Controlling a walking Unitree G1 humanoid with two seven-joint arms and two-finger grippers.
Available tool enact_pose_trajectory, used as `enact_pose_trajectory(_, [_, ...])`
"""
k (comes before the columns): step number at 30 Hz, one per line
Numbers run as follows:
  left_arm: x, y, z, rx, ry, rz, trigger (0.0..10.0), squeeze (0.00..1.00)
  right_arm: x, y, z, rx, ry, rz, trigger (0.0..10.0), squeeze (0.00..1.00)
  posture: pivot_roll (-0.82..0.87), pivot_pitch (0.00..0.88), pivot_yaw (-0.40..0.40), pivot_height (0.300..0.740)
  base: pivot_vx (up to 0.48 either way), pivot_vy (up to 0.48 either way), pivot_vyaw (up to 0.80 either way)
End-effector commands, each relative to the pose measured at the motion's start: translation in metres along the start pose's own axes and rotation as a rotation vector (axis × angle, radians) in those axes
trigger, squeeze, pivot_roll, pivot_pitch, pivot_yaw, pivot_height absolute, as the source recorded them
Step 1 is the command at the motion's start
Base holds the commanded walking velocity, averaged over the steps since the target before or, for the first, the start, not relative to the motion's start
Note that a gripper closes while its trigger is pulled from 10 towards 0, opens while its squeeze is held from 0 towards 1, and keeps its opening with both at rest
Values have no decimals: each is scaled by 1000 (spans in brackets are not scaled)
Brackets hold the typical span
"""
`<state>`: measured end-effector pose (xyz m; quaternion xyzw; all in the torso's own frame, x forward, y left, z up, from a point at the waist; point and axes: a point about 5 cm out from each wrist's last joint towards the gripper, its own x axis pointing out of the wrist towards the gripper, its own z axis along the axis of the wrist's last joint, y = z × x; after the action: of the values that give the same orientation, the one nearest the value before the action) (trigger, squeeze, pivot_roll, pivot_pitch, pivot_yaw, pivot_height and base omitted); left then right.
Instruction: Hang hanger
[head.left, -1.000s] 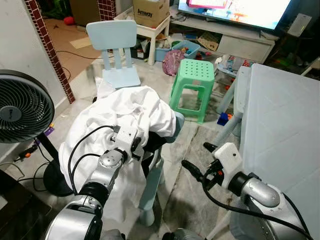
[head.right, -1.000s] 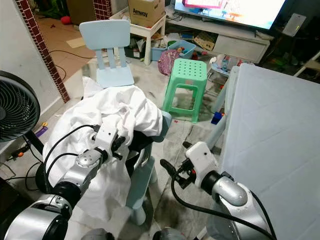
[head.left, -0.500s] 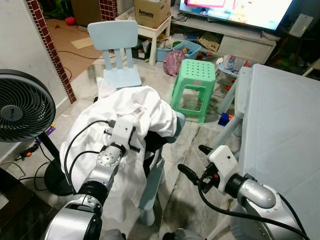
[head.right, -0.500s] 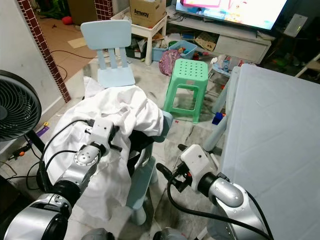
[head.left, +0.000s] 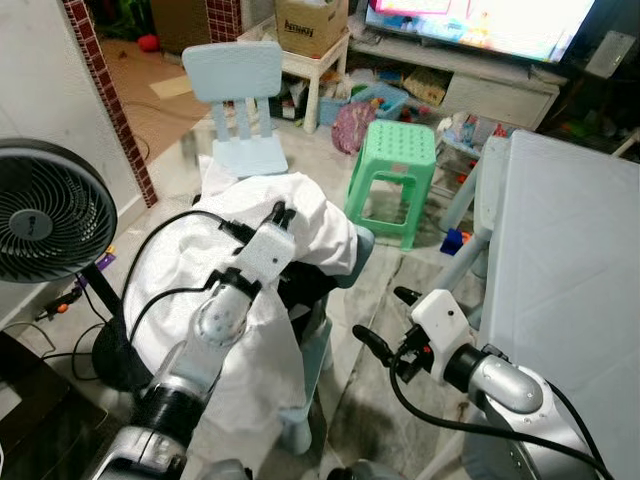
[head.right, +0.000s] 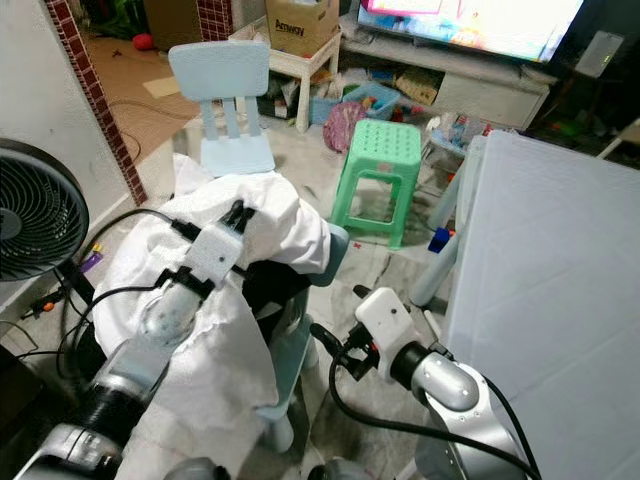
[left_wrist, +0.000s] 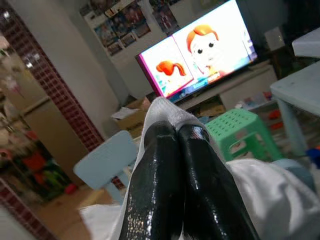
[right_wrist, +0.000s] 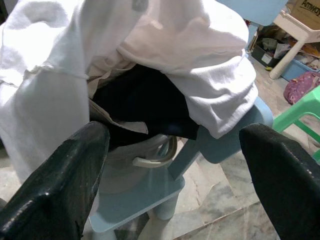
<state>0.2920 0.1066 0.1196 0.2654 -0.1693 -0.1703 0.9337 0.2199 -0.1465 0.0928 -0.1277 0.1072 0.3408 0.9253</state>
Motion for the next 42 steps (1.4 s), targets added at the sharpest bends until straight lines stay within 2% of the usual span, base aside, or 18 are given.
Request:
enact_pose_trajectory(1, [-8, -3, 10, 37, -25, -25, 0, 0, 0, -2, -1, -14, 4, -10, 10000, 0, -61, 0, -46, 740, 0, 0, 0])
enact_pose_trajectory(2, [-8, -3, 10, 37, -25, -25, 0, 0, 0, -2, -1, -14, 4, -10, 10000, 0, -61, 0, -46, 740, 0, 0, 0])
enact_pose_trajectory(4, [-39, -9, -10, -44, 163, -1, 0, 0, 2, 0, -3, -15, 5, -8, 10000, 0, -44, 0, -45, 740, 0, 0, 0])
enact_pose_trajectory(6, [-50, -9, -19, -76, 237, 12, 0, 0, 2, 1, -4, -15, 5, -6, 10000, 0, -44, 0, -45, 740, 0, 0, 0])
enact_pose_trajectory(9, [-66, -8, -36, -164, 379, 64, 0, 0, 4, 1, -4, -20, 9, -1, 10000, 0, -36, 0, -48, 740, 0, 0, 0])
enact_pose_trajectory(10, [-75, -6, -50, -181, 476, 74, 8353, 0, 6, 0, -6, -36, 20, 0, 10000, 0, -26, 0, -52, 740, 0, 0, 0])
enact_pose_trajectory(11, [-79, -3, -57, -186, 519, 86, 10000, 0, 7, -1, -6, -48, 25, 1, 10000, 0, -26, 0, -52, 740, 0, 0, 0])
enact_pose_trajectory(13, [-78, -1, -59, -208, 524, 79, 10000, 0, 8, -1, -7, -53, 27, 3, 10000, 0, -21, 0, -57, 740, 0, 0, 0])
enact_pose_trajectory(14, [-76, 3, -59, -203, 532, 83, 10000, 1000, 9, -2, -7, -61, 31, 3, 10000, 0, -18, 0, -60, 740, 0, 0, 0])
enact_pose_trajectory(21, [-63, 7, -56, -204, 517, 43, 10000, 1000, 12, -3, -8, -71, 37, -2, 10000, 0, -13, 0, -63, 740, 0, 0, 0])
enact_pose_trajectory(25, [-55, 8, -52, -174, 494, 1, 10000, 1000, 14, -3, -8, -78, 32, -11, 10000, 0, -12, 0, -64, 740, 0, 0, 0])
enact_pose_trajectory(27, [-43, -1, -40, -171, 403, -97, 10000, 1000, 16, -6, -8, -93, 32, -46, 10000, 0, -11, 0, -62, 740, 0, 0, 0])
enact_pose_trajectory(29, [-36, -2, -33, -161, 362, -96, 10000, 1000, 17, -6, -8, -92, 23, -56, 10000, 0, -11, 0, -61, 740, 0, 0, 0])
enact_pose_trajectory(35, [-23, -25, -21, -278, 305, -227, 10000, 1000, 21, -4, -6, -96, 16, -57, 10000, 0, -13, 0, -54, 740, 0, 0, 0])
enact_pose_trajectory(38, [-21, -34, -15, -271, 274, -290, 10000, 1000, 22, -4, -6, -97, 13, -63, 10000, 0, -14, 0, -50, 740, 0, 0, 0])
enact_pose_trajectory(39, [-21, -36, -15, -232, 272, -307, 10000, 1000, 22, -4, -5, -98, 7, -71, 10000, 0, -15, 0, -46, 740, 0, 0, 0])
enact_pose_trajectory(40, [-20, -33, -17, -165, 277, -291, 10000, 1000, 22, -5, -4, -98, 0, -81, 10000, 0, -12, 0, -44, 740, 0, 0, 0])
enact_pose_trajectory(42, [-20, -11, -19, -149, 288, -108, 10000, 1000, 23, -4, -4, -95, -2, -84, 10000, 0, 1, 0, -44, 740, 0, 0, 0])
